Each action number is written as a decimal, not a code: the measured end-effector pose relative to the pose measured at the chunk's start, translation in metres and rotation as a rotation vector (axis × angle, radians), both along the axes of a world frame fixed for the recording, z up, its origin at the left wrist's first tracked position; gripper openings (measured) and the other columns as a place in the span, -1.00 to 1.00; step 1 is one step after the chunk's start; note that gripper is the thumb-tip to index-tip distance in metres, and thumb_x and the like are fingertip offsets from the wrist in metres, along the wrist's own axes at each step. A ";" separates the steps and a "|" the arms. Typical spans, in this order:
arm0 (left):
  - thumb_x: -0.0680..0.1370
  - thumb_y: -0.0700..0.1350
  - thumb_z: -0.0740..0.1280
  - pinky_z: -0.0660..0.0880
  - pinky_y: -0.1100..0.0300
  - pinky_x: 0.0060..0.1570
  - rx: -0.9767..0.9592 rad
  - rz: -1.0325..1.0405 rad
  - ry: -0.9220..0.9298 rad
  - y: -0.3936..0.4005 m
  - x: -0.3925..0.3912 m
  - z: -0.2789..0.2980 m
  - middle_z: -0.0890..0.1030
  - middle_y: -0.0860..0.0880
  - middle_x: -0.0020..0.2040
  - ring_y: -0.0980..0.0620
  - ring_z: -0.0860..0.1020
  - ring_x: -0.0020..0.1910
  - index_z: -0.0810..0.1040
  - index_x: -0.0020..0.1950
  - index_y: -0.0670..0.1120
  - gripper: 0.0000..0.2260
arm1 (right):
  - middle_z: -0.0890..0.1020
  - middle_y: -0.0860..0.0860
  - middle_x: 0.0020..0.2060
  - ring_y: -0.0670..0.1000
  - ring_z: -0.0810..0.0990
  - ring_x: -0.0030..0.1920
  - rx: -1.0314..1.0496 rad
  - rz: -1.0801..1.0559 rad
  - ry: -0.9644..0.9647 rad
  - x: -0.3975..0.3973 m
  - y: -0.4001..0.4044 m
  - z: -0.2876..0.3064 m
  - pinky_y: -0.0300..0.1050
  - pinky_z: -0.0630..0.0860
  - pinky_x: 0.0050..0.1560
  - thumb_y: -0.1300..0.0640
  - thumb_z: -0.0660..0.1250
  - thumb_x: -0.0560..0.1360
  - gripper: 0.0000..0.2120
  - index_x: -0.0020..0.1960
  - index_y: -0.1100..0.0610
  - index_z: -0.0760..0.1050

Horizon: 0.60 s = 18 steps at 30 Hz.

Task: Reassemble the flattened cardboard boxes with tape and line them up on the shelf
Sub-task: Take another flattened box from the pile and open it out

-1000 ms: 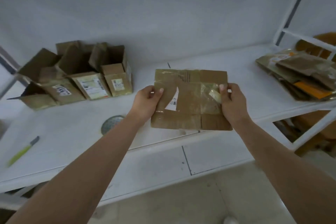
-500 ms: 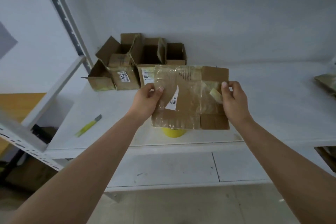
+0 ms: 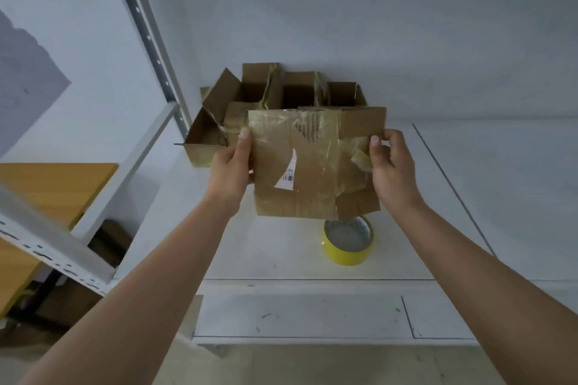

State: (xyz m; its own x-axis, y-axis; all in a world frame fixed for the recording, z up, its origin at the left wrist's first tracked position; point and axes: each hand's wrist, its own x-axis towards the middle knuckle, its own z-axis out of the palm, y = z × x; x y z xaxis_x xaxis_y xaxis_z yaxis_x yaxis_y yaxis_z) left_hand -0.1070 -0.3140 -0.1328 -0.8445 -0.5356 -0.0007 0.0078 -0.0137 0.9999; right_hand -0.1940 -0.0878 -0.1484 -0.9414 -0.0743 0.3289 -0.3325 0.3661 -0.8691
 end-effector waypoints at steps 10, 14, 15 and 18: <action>0.66 0.07 0.16 0.55 0.06 0.04 0.263 -0.083 0.049 -0.097 -0.003 -0.006 0.72 0.12 -0.09 0.08 0.67 -0.03 0.72 -0.20 0.13 -0.62 | 0.55 0.03 0.06 0.04 0.54 0.10 -0.130 -0.008 -0.035 0.033 -0.094 -0.013 0.06 0.50 0.18 -0.01 0.12 0.66 -0.67 0.29 0.19 0.37; 0.66 -0.02 0.15 0.54 0.15 -0.10 0.274 -0.155 -0.004 -0.116 0.008 -0.021 0.71 0.11 -0.16 0.16 0.68 -0.13 0.70 -0.16 0.08 -0.64 | 0.58 0.02 0.15 0.01 0.55 0.18 -0.158 -0.011 -0.100 0.054 -0.115 -0.025 0.08 0.47 0.28 0.02 0.11 0.67 -0.68 0.34 0.12 0.41; 0.66 -0.04 0.15 0.55 0.15 -0.09 0.276 -0.178 -0.017 -0.119 0.011 -0.025 0.71 0.09 -0.15 0.13 0.68 -0.11 0.68 -0.09 0.04 -0.68 | 0.58 0.01 0.16 0.01 0.55 0.19 -0.164 -0.019 -0.119 0.058 -0.118 -0.027 0.08 0.47 0.28 0.03 0.11 0.67 -0.69 0.35 0.10 0.42; 0.65 -0.09 0.15 0.57 0.12 -0.07 0.320 -0.240 -0.055 -0.123 0.016 -0.035 0.71 0.00 -0.07 0.06 0.68 -0.05 0.62 0.06 -0.08 -0.76 | 0.60 0.00 0.18 -0.01 0.57 0.19 -0.229 -0.045 -0.189 0.067 -0.124 -0.032 -0.02 0.50 0.25 0.08 0.09 0.68 -0.70 0.35 0.06 0.44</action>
State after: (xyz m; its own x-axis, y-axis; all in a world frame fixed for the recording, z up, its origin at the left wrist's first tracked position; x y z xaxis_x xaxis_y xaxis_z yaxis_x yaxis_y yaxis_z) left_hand -0.0908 -0.4367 -0.1679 -0.9397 -0.2882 -0.1840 -0.0869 -0.3191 0.9437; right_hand -0.1267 -0.2114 -0.1807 -0.9883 0.0250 0.1508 -0.1447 0.1646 -0.9757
